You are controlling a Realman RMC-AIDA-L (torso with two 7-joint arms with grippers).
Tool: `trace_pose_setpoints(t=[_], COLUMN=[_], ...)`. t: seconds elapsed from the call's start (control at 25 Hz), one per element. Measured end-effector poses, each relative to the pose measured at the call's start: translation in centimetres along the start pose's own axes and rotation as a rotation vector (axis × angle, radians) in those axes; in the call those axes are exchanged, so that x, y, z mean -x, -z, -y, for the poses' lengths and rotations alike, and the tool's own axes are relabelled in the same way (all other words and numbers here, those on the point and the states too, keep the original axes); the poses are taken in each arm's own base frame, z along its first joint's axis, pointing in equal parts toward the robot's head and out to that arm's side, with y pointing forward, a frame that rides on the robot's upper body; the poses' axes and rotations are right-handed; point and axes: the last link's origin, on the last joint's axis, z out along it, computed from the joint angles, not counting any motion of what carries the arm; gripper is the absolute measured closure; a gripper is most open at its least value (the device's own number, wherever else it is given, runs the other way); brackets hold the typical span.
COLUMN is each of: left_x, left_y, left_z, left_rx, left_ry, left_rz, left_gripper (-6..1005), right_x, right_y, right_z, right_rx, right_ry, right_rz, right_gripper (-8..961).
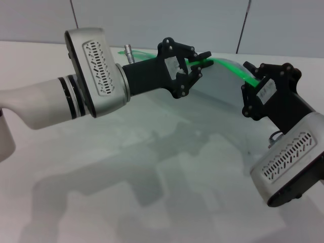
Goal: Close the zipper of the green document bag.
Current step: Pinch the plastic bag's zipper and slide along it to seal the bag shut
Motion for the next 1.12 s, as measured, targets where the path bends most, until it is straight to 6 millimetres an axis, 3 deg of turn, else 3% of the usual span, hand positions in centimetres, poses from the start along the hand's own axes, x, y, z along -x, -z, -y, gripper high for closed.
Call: trace_pose_setpoints(t=[0.6, 1.12], left_x=[1.5, 3.9], left_y=[0.5, 2.0], left_z=[0.2, 0.5], left_rx=[-0.034, -0.094], left_ry=[0.018, 0.066], left_rz=[0.089, 0.205], left_gripper=[915, 906], right_x=[-0.5, -1.0], right_y=[0.2, 0.3], right_z=[0.4, 0.9], right_rx=[-0.023, -0.072], right_ry=[-0.007, -0.019], right_rz=[-0.016, -0.032], right_gripper=[905, 906])
